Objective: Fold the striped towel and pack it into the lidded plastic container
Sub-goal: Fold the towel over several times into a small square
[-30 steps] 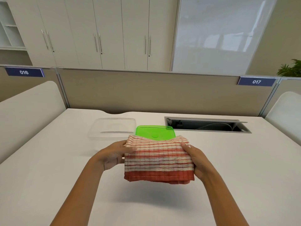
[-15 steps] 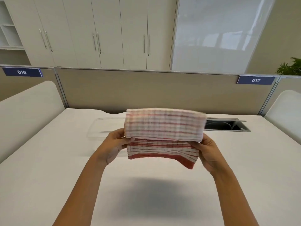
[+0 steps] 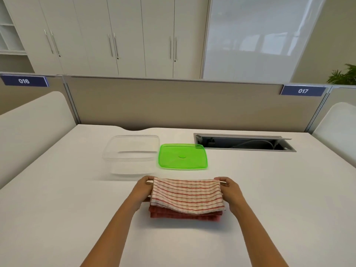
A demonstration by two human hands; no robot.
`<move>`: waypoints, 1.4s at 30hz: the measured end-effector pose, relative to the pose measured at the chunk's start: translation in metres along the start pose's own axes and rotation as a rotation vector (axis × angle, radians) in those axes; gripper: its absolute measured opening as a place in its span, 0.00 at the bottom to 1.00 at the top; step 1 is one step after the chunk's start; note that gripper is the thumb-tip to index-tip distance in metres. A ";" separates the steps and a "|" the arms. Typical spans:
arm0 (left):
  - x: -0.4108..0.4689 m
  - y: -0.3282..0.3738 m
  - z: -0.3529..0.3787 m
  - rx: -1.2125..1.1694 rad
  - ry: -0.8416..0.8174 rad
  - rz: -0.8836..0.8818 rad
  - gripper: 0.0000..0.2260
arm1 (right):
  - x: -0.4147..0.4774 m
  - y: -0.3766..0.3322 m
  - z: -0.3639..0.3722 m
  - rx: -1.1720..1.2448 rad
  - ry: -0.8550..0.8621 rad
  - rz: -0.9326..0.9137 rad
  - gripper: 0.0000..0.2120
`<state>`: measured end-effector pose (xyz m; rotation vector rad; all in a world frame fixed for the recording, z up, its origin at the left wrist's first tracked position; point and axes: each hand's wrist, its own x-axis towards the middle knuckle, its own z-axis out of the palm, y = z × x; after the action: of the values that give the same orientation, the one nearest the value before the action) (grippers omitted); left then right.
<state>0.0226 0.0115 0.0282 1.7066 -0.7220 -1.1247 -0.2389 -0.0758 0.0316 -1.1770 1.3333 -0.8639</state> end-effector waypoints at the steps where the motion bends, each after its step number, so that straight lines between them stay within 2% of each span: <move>1: 0.002 -0.005 0.003 -0.019 0.077 -0.014 0.08 | 0.002 0.005 0.002 -0.066 0.065 0.001 0.09; 4: 0.004 -0.011 0.005 0.135 0.305 0.068 0.12 | -0.003 0.011 0.006 -0.270 0.205 -0.078 0.08; 6: 0.002 -0.011 0.005 0.273 0.360 0.115 0.12 | -0.008 0.012 0.008 -0.314 0.235 -0.114 0.07; 8: -0.002 -0.009 0.006 0.327 0.309 0.081 0.13 | -0.012 0.014 0.010 -0.338 0.240 -0.103 0.05; 11: -0.006 -0.007 0.008 0.418 0.204 0.032 0.20 | -0.014 0.013 0.012 -0.351 0.255 -0.059 0.06; 15: -0.007 -0.002 0.011 0.454 0.220 -0.001 0.27 | -0.012 0.007 0.012 -0.377 0.231 -0.041 0.13; 18: -0.007 0.003 0.013 0.453 0.179 0.020 0.24 | -0.015 -0.002 0.010 -0.356 0.154 -0.027 0.16; 22: -0.009 0.003 0.016 0.403 0.170 0.063 0.17 | -0.024 -0.011 0.009 -0.334 0.068 -0.038 0.17; 26: -0.009 0.009 0.019 0.364 0.158 0.094 0.12 | -0.031 -0.012 0.012 -0.208 -0.013 -0.018 0.22; 30: -0.009 0.012 0.015 0.164 0.118 0.009 0.11 | -0.032 -0.010 0.009 -0.038 -0.011 0.049 0.20; 34: -0.011 0.010 0.011 0.273 0.243 0.077 0.12 | -0.035 -0.012 0.007 0.179 -0.063 0.114 0.18; 37: -0.012 0.009 0.012 0.216 0.234 0.094 0.12 | -0.039 -0.013 0.009 0.323 -0.104 0.127 0.18; 39: -0.012 0.011 0.010 0.082 0.197 0.067 0.13 | -0.042 -0.013 0.008 0.318 -0.103 0.106 0.17; 42: -0.017 0.011 0.005 -0.045 0.142 0.073 0.13 | -0.047 -0.009 0.005 0.173 -0.061 0.031 0.16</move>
<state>0.0109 0.0195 0.0442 1.6894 -0.6599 -0.9524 -0.2373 -0.0319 0.0513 -1.0372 1.1997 -0.8952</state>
